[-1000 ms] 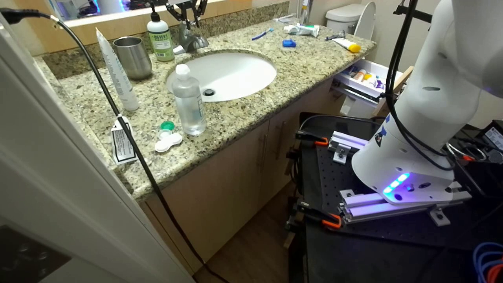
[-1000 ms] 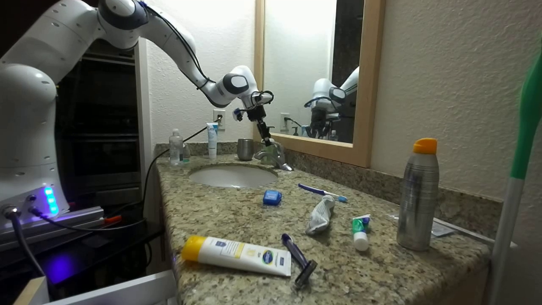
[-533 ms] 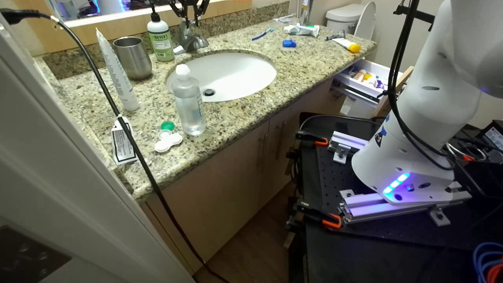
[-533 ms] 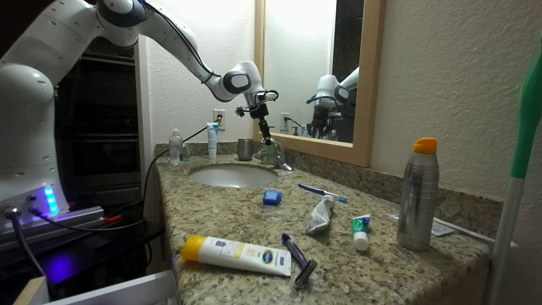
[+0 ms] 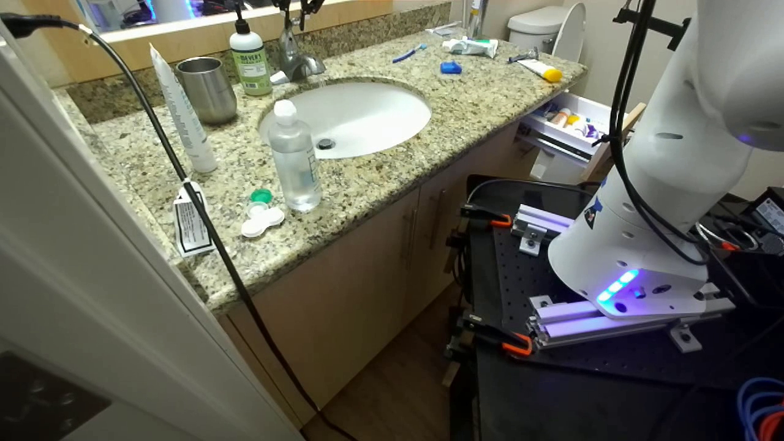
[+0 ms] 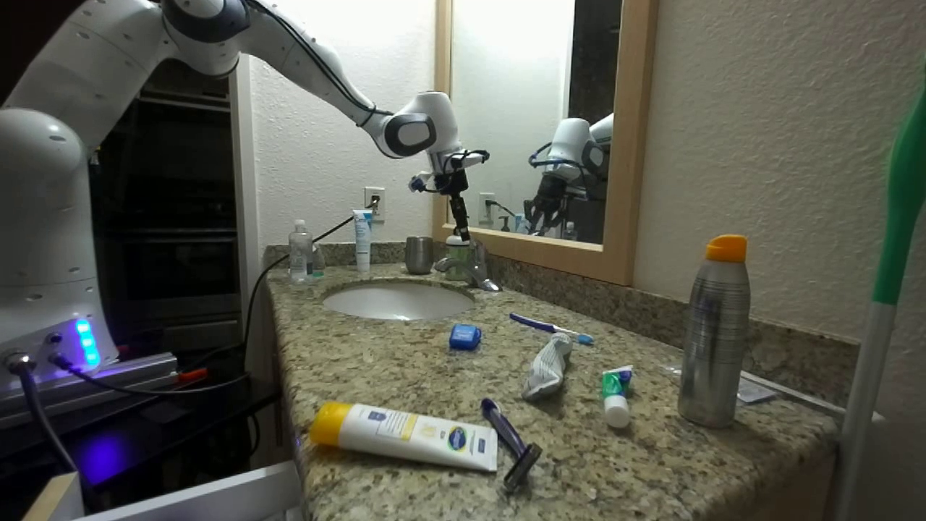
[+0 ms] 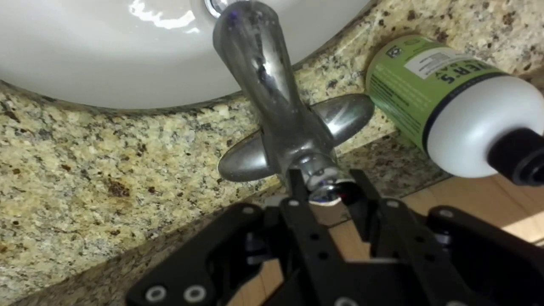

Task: Open the faucet

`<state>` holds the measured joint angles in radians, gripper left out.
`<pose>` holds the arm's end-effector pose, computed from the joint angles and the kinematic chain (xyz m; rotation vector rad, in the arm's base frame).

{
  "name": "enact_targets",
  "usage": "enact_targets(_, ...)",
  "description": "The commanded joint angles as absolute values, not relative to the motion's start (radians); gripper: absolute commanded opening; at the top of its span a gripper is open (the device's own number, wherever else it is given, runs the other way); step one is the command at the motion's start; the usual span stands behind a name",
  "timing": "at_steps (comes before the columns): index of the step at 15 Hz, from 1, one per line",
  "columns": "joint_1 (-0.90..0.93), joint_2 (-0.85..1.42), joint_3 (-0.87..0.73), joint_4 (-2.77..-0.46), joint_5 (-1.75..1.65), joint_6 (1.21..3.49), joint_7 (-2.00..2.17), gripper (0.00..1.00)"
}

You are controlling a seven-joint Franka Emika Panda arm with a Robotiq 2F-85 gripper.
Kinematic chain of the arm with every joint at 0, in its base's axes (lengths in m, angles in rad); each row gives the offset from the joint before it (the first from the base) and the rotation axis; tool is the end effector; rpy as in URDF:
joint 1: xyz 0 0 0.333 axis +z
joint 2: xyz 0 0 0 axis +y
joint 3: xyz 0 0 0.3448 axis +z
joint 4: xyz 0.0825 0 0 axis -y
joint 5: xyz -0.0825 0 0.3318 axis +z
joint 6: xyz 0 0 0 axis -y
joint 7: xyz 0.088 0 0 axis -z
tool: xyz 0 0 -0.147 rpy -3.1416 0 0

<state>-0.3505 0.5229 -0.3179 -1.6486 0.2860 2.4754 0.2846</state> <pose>0.5669 -0.3966 0.3716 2.6522 -1.5940 0.5337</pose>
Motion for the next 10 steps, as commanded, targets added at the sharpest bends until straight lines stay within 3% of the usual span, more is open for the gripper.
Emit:
enact_targets(1,-0.417,0.401,-0.271,-1.652,0.384,2.465,0.270,0.07)
enact_targets(5,-0.452,0.309,-0.265,-1.606,0.489,2.488,0.247,0.08)
enact_targets(6,-0.462,0.267,-0.258,-1.594,0.528,2.475,0.227,0.45)
enact_targets(8,-0.460,0.184,-0.289,-1.587,0.430,2.255,0.208,0.51)
enact_targets(10,-0.464,0.115,-0.320,-1.577,0.378,2.086,0.185,0.63)
